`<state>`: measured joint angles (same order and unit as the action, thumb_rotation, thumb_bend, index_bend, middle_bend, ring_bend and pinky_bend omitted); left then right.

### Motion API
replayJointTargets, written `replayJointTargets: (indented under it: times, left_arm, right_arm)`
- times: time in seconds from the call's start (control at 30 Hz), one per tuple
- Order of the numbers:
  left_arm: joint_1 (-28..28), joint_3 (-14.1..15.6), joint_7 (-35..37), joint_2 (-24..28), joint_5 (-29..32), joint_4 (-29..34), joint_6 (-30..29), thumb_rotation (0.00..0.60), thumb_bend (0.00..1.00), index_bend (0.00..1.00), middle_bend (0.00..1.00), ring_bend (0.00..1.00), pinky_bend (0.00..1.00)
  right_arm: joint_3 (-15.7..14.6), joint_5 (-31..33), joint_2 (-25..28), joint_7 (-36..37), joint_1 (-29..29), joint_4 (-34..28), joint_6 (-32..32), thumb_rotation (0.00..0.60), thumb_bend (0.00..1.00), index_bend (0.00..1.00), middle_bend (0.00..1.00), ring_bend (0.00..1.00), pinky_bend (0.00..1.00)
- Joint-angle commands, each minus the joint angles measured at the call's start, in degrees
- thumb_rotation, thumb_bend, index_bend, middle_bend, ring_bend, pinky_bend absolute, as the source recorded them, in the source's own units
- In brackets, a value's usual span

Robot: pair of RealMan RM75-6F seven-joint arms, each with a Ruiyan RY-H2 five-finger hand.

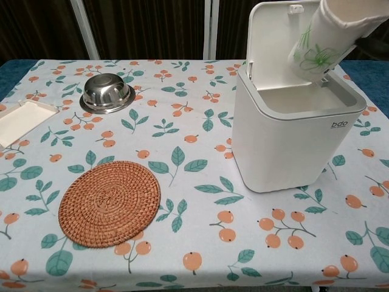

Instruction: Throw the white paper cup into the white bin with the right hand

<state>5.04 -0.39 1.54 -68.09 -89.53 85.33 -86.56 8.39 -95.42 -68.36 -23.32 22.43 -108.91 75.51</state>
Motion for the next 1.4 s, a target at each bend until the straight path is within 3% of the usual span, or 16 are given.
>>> replayJointTargets:
  times: [0.03,0.13,0.23,0.77,1.07,1.23,1.4]
  left_arm:
    - [-0.08,-0.16,0.37,-0.03,-0.23,-0.25,-0.51,0.6,0.0,0.07,0.12,0.04,0.11]
    - [-0.2,-0.23,0.81,-0.02,-0.33,-0.5,-0.91,0.6,0.0,0.07,0.12,0.04,0.11]
    - [-0.31,-0.13,1.03,-0.03,-0.29,-0.71,-0.89,0.6,0.0,0.07,0.12,0.04,0.11]
    - [-0.41,-0.01,0.44,-0.05,-0.51,-0.44,-1.0,0.6,0.0,0.07,0.12,0.04,0.11]
    - [-0.18,-0.03,-0.31,-0.03,-0.56,-0.01,-0.62,0.6,0.0,0.07,0.12,0.04,0.11]
    - [-0.14,-0.29,-1.28,-0.09,-0.46,0.42,-0.84,0.6,0.0,0.07,0.12,0.04,0.11]
    - [-0.23,-0.79,-2.8,0.34,-0.46,1.85,-1.68,0.6,0.0,0.07,0.12,0.04,0.11]
  right_arm:
    - [0.18,2.87,-1.56,-0.9,1.44,0.04,-2.94,0.6,0.24,0.23,0.34,0.2,0.31]
    - [0.11,3.79,-1.93,-1.04,2.18,-0.34,-4.25,0.6,0.19,0.03,0.14,0.02,0.1]
    - [-0.19,2.74,-1.61,0.34,2.09,-0.76,-3.48,0.6,0.17,0.0,0.07,0.0,0.03]
    - [-0.95,-0.36,4.98,10.18,-3.82,1.12,7.51,0.6,0.15,0.0,0.06,0.0,0.02]
    - [-4.03,7.52,7.15,18.22,-11.31,13.0,10.76,0.6,0.16,0.0,0.03,0.0,0.0]
    - [-5.12,11.17,4.74,21.62,-14.11,21.38,10.44,0.6,0.17,0.0,0.01,0.0,0.0]
    - [-6.03,10.94,1.62,23.6,-15.46,27.23,10.73,0.6,0.17,0.0,0.0,0.0,0.0]
